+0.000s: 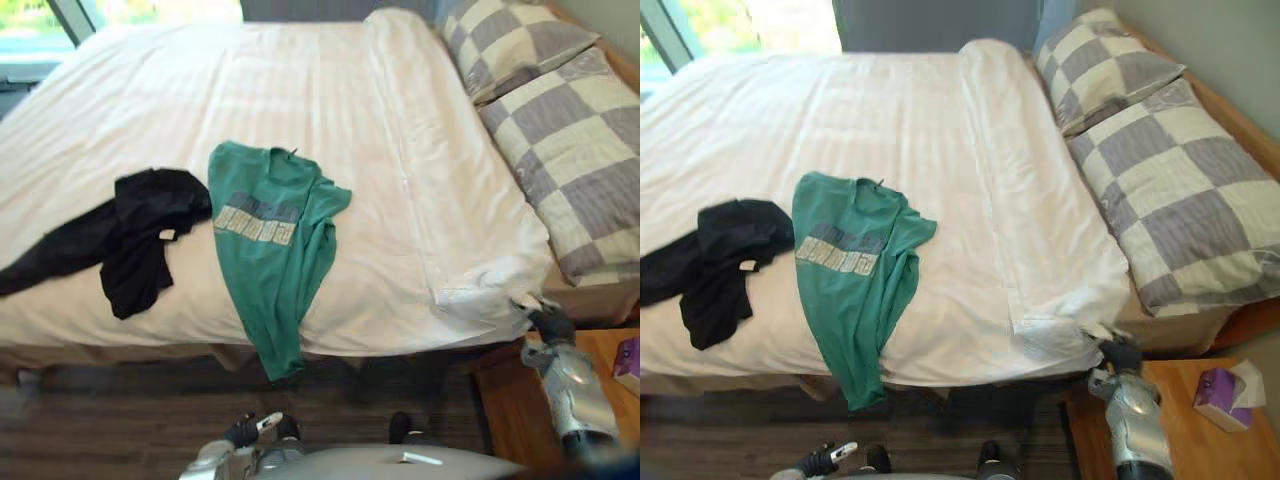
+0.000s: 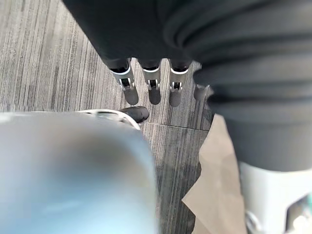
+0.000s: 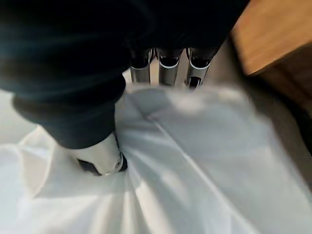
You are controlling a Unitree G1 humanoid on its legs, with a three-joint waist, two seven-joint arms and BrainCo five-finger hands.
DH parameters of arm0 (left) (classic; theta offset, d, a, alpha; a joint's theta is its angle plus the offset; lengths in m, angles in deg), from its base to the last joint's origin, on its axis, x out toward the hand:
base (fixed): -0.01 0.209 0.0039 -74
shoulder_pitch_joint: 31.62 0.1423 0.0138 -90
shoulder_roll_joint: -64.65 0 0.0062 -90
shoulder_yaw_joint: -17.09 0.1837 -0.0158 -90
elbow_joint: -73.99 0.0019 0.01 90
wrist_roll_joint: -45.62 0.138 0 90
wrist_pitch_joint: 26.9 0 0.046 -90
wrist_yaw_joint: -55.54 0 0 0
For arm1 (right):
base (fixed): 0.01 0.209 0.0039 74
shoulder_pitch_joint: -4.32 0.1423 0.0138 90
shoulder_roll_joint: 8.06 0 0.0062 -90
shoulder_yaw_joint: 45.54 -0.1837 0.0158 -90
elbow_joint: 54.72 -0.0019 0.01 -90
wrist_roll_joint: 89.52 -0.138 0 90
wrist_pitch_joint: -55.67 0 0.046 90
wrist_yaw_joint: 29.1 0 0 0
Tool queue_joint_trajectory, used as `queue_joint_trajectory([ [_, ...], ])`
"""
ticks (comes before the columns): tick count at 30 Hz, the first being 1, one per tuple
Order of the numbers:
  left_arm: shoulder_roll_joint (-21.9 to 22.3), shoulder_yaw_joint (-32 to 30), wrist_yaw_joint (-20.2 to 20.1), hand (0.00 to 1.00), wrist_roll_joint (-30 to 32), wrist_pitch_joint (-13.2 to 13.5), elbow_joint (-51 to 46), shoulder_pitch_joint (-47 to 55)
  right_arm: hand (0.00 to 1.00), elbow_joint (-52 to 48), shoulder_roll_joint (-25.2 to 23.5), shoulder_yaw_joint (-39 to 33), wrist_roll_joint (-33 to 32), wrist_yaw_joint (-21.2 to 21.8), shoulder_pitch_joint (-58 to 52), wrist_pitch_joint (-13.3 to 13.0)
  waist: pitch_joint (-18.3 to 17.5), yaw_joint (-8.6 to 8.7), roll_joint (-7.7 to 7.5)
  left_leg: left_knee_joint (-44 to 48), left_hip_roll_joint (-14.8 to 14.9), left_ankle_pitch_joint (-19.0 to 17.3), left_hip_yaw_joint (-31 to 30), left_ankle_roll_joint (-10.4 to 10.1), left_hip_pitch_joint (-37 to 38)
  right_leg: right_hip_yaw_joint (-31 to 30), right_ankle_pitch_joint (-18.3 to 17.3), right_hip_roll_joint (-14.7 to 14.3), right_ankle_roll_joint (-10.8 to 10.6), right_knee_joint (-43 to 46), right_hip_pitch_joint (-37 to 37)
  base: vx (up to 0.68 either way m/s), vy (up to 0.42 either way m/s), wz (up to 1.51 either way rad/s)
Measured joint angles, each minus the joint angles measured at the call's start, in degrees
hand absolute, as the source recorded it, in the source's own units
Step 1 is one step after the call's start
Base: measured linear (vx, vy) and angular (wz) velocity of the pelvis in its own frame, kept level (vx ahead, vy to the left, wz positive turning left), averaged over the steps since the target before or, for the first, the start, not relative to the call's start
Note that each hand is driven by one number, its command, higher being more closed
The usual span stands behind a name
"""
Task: Tidy the bed and pick cloth on bed and put in laundry
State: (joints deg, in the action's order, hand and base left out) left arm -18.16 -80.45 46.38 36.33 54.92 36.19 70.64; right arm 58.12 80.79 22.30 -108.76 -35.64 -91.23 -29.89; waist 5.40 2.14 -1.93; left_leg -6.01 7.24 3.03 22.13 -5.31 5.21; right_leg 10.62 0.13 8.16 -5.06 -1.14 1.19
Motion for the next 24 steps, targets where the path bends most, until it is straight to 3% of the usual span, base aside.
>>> queue_joint_trajectory([
  [6,2.26,-5.26,-1.81,0.00,0.00,1.64,0.30,3.52,0.00,-2.40,-3.58,-9.41,-6.49,-8.28,-5.06,-6.88,-2.39,0.24,-0.19,-0.01,0.06,-1.06,3.63,0.41,1.97,-1.22,0.06,0.17,-0.10,-0.98,1.42,0.00,0.030,-0.23],
  [13,4.27,-7.69,-1.75,0.00,-0.30,2.18,0.05,4.79,0.00,-11.08,-4.89,-15.44,-6.39,-12.03,-6.88,-13.34,-3.96,0.32,0.13,-0.02,0.73,-2.13,5.98,-0.29,3.95,-1.15,0.48,0.27,-0.32,-1.46,2.28,0.07,0.011,-0.16],
  [14,4.67,-8.39,-1.68,0.00,-0.30,2.16,0.05,5.11,1.00,-13.29,-5.48,-16.09,-6.48,-11.81,-7.17,-14.06,-4.68,0.37,0.21,-0.02,0.88,-2.26,6.12,-0.61,4.04,-0.98,0.52,0.25,-0.36,-1.40,2.37,0.11,-0.005,-0.06],
  [16,4.83,-8.41,-1.53,0.00,-0.36,2.11,0.00,5.30,1.00,-17.20,-5.48,-15.57,-7.29,-10.78,-7.29,-14.16,-5.01,0.44,0.32,-0.01,1.08,-2.20,6.35,-0.50,4.20,-0.85,1.23,0.27,-0.35,-1.41,2.39,0.11,0.001,-0.06],
  [18,4.85,-8.38,-1.30,0.00,-0.36,1.95,-0.07,5.31,1.00,-20.69,-5.46,-14.08,-10.81,-7.06,-6.87,-14.04,-5.03,0.39,0.34,0.00,1.24,-2.18,6.42,-0.54,4.53,-0.75,1.39,0.15,-0.42,-1.42,2.62,0.09,-0.008,-0.03],
  [21,4.55,-7.88,-0.32,0.00,-0.57,0.99,-0.12,5.31,1.00,-23.02,-5.47,-7.57,-19.09,0.71,-3.21,-12.12,-5.50,0.34,0.38,0.02,1.39,-2.31,5.63,-0.71,4.87,0.04,1.38,0.00,-0.44,-1.66,3.42,0.05,-0.015,0.07],
  [24,3.54,-4.84,0.53,0.00,-0.84,0.36,-0.04,4.72,1.00,-22.28,-5.52,-1.36,-23.92,4.49,1.25,-10.50,-5.27,-0.07,0.56,0.02,0.76,-2.18,4.79,-0.53,4.14,1.04,1.34,0.03,-0.46,-2.02,3.48,-0.02,-0.007,0.18],
])
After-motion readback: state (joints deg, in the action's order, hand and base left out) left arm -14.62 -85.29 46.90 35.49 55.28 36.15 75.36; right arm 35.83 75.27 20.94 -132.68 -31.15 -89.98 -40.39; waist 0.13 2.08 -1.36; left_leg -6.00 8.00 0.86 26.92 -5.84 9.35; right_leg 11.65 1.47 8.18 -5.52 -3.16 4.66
